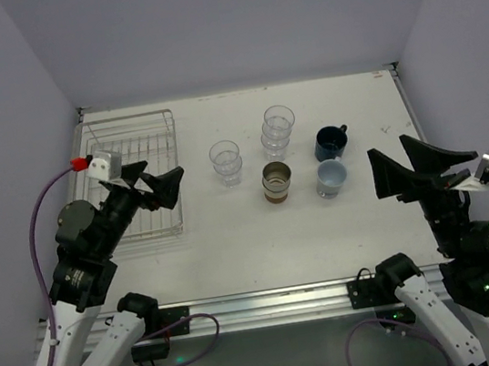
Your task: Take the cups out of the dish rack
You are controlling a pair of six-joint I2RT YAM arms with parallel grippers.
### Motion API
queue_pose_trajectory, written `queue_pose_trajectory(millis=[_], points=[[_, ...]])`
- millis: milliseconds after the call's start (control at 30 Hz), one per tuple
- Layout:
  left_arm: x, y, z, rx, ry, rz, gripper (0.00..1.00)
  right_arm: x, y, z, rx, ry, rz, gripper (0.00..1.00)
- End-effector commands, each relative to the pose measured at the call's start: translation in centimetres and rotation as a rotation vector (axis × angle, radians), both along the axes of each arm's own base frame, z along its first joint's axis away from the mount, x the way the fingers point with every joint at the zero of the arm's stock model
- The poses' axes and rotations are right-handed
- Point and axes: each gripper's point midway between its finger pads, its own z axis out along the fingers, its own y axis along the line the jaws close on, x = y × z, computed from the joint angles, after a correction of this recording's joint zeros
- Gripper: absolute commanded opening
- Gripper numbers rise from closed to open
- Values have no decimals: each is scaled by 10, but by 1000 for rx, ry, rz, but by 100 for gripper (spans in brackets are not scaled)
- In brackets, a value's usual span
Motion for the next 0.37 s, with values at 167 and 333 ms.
queue_pose_trajectory(millis=[167,333], points=[[-5,24,44,-83,-119,122,100,30,-5,-41,6,136,-75,99],[-2,23,39,-81,-113,122,100,34,6,-41,12,157,-19,99]])
